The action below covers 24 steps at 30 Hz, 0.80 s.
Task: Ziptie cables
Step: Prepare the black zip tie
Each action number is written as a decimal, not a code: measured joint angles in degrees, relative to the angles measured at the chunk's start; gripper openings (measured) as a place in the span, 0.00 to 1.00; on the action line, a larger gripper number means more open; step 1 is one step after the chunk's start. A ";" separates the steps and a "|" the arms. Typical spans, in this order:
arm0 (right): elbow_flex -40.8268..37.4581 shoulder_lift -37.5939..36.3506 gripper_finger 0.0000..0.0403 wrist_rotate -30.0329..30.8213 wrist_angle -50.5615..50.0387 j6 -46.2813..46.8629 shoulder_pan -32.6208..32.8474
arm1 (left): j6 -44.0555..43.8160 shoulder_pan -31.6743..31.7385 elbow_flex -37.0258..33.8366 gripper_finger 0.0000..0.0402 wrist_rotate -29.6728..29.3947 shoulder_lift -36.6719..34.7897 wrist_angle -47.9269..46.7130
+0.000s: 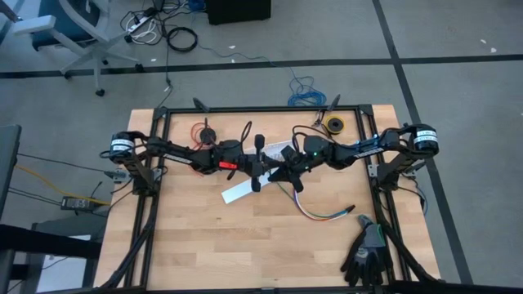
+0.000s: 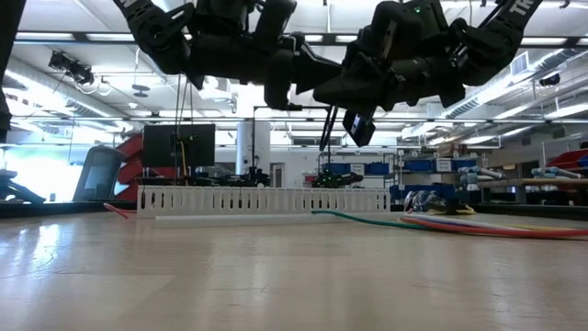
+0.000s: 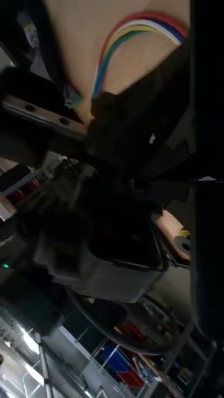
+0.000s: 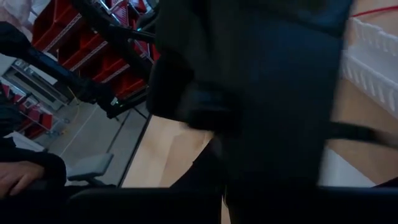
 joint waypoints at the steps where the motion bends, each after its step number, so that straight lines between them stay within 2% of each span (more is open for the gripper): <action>1: 0.00 0.00 0.00 0.16 0.04 0.02 -0.05 | 0.02 -0.04 0.00 0.01 0.29 -0.04 -0.27; 24: 0.00 0.00 0.00 -2.80 0.26 3.68 0.08 | 7.31 -1.25 0.00 0.01 -3.21 -0.25 -1.67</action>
